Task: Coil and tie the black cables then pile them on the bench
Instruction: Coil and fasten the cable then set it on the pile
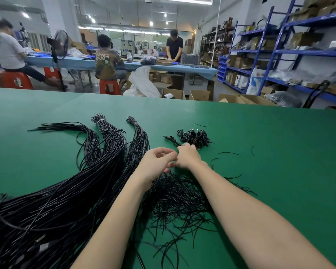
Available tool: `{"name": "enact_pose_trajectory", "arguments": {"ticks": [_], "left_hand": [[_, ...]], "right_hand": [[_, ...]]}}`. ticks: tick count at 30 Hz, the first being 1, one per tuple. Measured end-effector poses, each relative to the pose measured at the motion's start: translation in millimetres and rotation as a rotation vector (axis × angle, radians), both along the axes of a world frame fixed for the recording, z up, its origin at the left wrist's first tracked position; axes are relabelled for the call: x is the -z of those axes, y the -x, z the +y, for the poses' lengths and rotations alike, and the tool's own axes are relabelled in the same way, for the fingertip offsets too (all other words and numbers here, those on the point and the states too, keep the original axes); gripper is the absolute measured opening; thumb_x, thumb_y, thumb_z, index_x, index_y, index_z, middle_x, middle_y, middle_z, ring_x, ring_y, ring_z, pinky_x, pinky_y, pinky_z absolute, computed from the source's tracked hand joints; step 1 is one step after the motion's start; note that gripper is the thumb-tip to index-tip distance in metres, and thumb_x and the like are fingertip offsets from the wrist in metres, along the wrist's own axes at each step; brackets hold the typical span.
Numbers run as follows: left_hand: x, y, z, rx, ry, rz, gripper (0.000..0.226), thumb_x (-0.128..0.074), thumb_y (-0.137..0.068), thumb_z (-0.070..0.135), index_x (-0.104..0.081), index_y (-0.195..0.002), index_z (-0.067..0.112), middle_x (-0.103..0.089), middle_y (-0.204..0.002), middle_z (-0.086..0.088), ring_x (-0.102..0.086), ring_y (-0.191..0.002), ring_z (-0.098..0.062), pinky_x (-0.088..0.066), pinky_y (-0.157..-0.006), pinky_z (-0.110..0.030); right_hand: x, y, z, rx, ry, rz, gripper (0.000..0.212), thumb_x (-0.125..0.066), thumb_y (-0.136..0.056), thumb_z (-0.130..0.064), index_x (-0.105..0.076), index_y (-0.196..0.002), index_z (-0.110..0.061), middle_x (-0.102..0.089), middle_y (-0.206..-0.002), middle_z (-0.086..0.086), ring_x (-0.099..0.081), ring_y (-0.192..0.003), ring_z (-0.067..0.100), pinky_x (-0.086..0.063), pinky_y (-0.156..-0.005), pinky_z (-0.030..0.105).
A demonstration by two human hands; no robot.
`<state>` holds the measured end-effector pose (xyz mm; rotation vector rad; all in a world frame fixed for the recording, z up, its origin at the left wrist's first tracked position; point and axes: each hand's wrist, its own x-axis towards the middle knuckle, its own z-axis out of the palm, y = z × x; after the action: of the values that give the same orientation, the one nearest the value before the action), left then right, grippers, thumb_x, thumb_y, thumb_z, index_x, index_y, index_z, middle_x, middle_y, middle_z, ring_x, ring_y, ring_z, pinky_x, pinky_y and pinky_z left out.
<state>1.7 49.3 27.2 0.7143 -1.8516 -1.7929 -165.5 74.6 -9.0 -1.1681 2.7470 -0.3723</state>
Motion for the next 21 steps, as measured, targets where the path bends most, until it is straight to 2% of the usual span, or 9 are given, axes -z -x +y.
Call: {"name": "enact_pose_trajectory", "arguments": {"ticks": [3, 9, 12, 15, 18, 21], "left_hand": [[0, -1, 0, -0.001, -0.003, -0.007, 0.005, -0.066, -0.094, 0.013, -0.071, -0.096, 0.012, -0.075, -0.105, -0.016, -0.065, -0.079, -0.016, -0.052, -0.071, -0.025], [-1, -1, 3, 0.002, 0.014, -0.034, 0.005, -0.066, -0.093, 0.013, -0.071, -0.095, 0.013, -0.073, -0.111, -0.019, -0.065, -0.079, -0.016, -0.052, -0.075, -0.028], [0, 0, 2, 0.004, 0.019, -0.043, 0.009, -0.066, -0.093, 0.015, -0.072, -0.099, 0.011, -0.074, -0.109, -0.016, -0.066, -0.077, -0.014, -0.052, -0.071, -0.024], [3, 1, 0, 0.016, 0.037, -0.048, 0.011, -0.067, -0.094, 0.019, -0.073, -0.101, 0.014, -0.077, -0.095, -0.004, -0.065, -0.072, -0.009, -0.051, -0.066, -0.020], [7, 3, -5, -0.074, 0.220, -0.118, 0.006, -0.070, -0.090, 0.026, -0.074, -0.089, 0.022, -0.075, -0.083, 0.005, -0.059, -0.062, -0.004, -0.045, -0.061, -0.018], [12, 1, -11, -0.216, 0.596, -0.294, 0.004, -0.070, -0.088, 0.030, -0.072, -0.084, 0.027, -0.069, -0.078, 0.013, -0.061, -0.073, -0.004, -0.039, -0.061, -0.014]], "right_hand": [[-6, 0, -5, 0.054, 0.013, -0.052, 0.050, -0.060, -0.096, -0.035, -0.053, -0.134, -0.004, -0.039, -0.148, 0.017, -0.035, -0.138, 0.034, -0.041, -0.105, 0.046], [-15, -1, 0, 0.027, 0.056, -0.124, 0.069, -0.063, -0.091, -0.033, -0.042, -0.152, -0.012, -0.035, -0.155, 0.018, -0.042, -0.140, 0.035, -0.042, -0.110, 0.045], [-18, -4, 8, 0.027, 0.140, -0.138, 0.063, -0.064, -0.092, -0.032, -0.047, -0.149, -0.013, -0.039, -0.153, 0.014, -0.046, -0.137, 0.030, -0.043, -0.109, 0.042], [-23, -12, 22, 0.030, 0.285, -0.174, 0.047, -0.066, -0.092, -0.028, -0.059, -0.137, -0.015, -0.055, -0.143, 0.009, -0.053, -0.131, 0.025, -0.044, -0.109, 0.039], [-22, -30, 46, 0.074, 0.512, -0.247, 0.027, -0.065, -0.092, -0.025, -0.071, -0.118, -0.019, -0.070, -0.121, -0.001, -0.063, -0.113, 0.018, -0.047, -0.100, 0.029], [-14, -54, 72, 0.129, 0.688, -0.282, 0.011, -0.064, -0.093, -0.027, -0.074, -0.098, -0.028, -0.072, -0.098, -0.015, -0.065, -0.088, 0.006, -0.048, -0.081, 0.024]]}}
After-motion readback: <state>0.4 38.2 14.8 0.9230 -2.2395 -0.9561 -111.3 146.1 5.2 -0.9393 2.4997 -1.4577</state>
